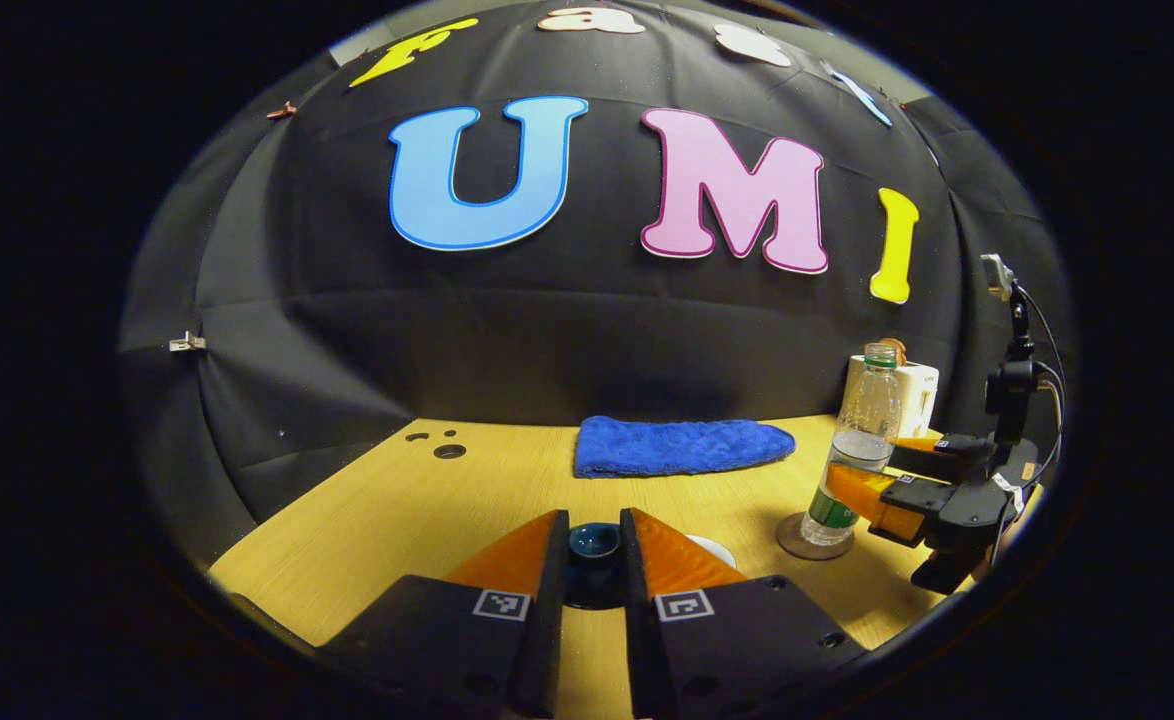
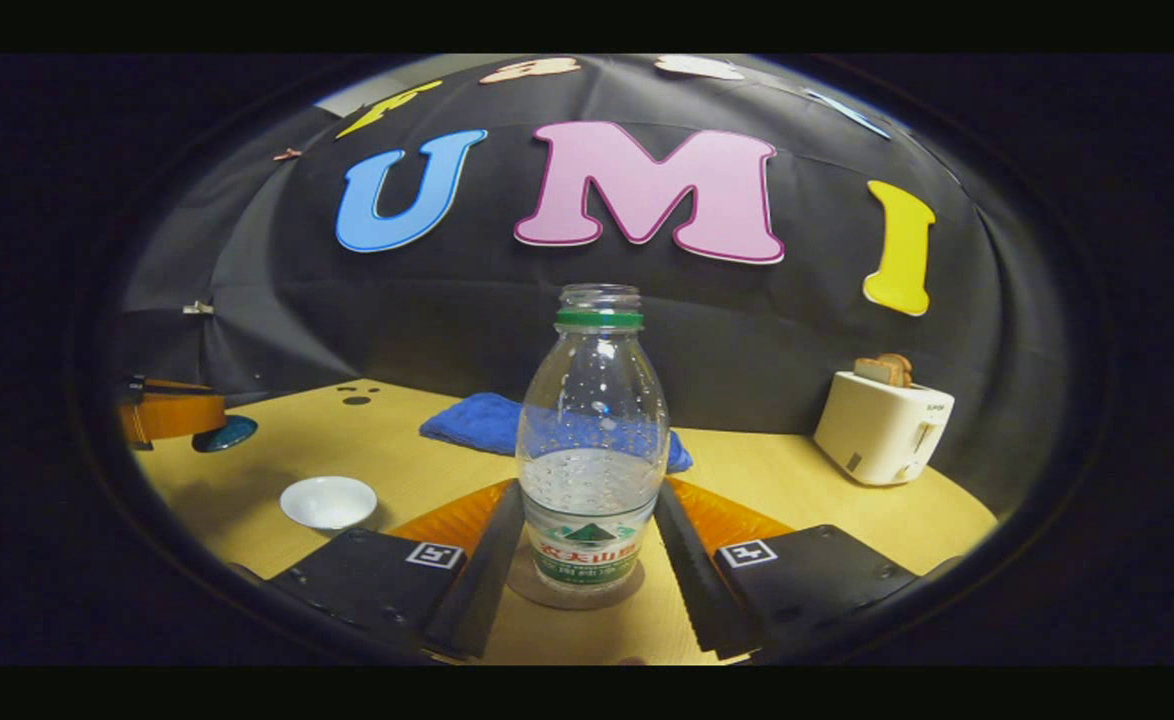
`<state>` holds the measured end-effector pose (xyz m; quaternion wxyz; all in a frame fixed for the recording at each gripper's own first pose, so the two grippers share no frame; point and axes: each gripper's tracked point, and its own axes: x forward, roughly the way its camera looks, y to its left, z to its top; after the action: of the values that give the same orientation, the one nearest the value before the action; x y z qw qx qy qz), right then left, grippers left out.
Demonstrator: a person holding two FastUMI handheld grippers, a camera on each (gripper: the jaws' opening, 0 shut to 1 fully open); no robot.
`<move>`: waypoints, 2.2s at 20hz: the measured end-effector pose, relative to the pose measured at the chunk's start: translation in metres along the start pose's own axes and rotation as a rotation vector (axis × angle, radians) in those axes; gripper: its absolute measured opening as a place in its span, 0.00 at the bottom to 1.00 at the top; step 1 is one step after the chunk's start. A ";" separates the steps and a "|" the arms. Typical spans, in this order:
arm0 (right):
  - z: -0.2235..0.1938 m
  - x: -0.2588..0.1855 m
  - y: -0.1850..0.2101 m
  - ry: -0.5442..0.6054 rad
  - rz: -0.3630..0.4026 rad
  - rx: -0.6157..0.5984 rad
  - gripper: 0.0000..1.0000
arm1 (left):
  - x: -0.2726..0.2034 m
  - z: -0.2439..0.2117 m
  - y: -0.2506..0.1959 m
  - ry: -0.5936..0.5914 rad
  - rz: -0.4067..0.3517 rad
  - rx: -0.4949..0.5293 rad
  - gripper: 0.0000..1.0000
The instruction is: Open the teacup lid with one hand, grasp the water bottle and pour water into the teacup with the other hand; after pouring, place the water bottle on the coaster and then close the teacup lid.
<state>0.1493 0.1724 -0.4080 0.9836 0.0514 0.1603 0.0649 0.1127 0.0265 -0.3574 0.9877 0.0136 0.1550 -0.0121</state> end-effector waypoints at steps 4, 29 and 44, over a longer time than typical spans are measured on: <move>0.019 -0.006 -0.003 -0.034 -0.040 -0.210 0.76 | -0.006 0.000 0.007 0.002 0.012 -0.006 0.31; 0.000 0.009 0.048 -0.092 0.047 -1.335 0.75 | -0.044 -0.023 0.061 0.029 0.136 -0.041 0.34; -0.001 0.014 0.060 -0.155 0.061 -1.607 0.77 | -0.052 -0.027 0.067 0.024 0.151 -0.015 0.31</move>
<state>0.1559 0.2332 -0.4057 0.7260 -0.6627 -0.0055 0.1835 0.0564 0.0950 -0.3654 0.9840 0.0178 0.1655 0.0638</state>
